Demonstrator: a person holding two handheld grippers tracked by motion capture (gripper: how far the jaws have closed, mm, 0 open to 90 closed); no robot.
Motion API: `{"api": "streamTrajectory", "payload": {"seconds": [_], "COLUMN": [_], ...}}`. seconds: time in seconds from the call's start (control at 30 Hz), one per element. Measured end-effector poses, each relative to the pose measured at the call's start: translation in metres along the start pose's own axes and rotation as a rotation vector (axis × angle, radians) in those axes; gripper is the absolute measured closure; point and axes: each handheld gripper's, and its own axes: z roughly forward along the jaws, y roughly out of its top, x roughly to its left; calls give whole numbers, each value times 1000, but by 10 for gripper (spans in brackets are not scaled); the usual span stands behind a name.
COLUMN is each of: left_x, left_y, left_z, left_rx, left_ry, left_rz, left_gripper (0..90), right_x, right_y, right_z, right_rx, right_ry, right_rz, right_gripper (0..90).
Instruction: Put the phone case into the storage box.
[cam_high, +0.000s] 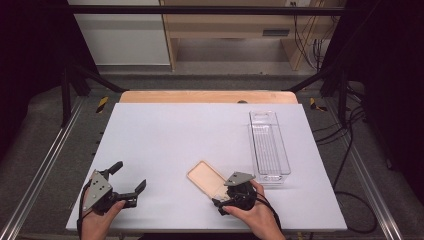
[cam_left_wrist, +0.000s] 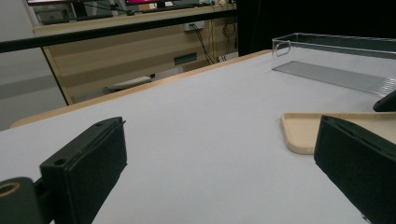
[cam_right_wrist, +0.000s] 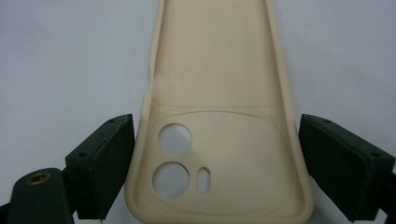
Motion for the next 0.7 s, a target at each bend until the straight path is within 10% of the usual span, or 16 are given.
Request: {"api": "streamTrajectory", "payload": {"seconds": [0.7], "left_x": [-1], "left_y": [0], "left_z": [0], "left_rx": [1], "left_ry": [0], "left_rz": [8], "left_gripper": [21], "right_x": [-1], "right_y": [14], "right_z": [-10], "right_rx": [-32], "right_ry": [-6], "right_rz": [16], "right_gripper": [146]}}
